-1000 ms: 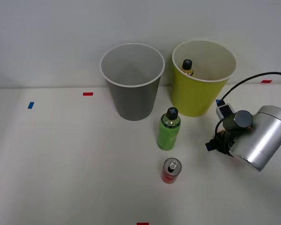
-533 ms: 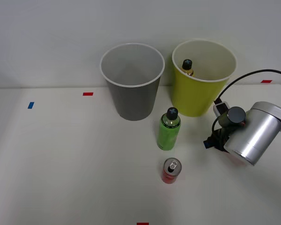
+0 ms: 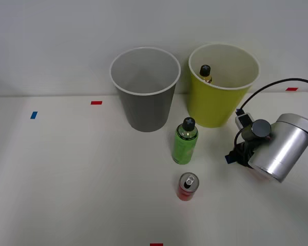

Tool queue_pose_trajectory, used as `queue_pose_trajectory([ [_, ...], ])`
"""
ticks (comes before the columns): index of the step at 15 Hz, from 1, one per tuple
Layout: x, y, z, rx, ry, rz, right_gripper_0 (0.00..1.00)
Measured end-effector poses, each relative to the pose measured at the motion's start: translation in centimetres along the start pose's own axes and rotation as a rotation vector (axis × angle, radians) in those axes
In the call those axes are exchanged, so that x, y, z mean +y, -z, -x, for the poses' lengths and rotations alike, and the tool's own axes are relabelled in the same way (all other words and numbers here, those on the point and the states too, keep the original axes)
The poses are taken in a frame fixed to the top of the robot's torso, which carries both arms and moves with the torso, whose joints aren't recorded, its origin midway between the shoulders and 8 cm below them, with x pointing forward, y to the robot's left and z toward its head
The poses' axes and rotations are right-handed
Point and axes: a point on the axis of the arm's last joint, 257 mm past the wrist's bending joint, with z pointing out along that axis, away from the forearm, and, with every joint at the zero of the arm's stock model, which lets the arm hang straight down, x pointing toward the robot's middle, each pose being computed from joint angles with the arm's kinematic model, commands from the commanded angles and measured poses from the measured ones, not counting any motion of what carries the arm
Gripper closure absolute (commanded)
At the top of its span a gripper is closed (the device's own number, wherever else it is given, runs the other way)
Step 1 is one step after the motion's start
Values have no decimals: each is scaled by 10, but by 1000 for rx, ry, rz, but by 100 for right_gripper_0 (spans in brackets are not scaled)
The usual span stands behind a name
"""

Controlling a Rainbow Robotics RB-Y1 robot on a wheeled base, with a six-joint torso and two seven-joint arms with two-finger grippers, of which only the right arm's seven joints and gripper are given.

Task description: Put cans in the gray bin, plastic bottles in the light green bin

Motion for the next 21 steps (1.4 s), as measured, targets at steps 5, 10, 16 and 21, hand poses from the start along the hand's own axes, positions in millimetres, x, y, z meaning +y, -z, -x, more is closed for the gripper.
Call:
queue_pose_trajectory([
  [5, 0, -2, 0, 0, 0, 0, 9],
  [10, 1, -2, 1, -3, 7, 2, 85],
  [16, 6, -2, 5, -22, 15, 17, 90],
  [21, 7, -3, 2, -13, 19, 26, 90],
])
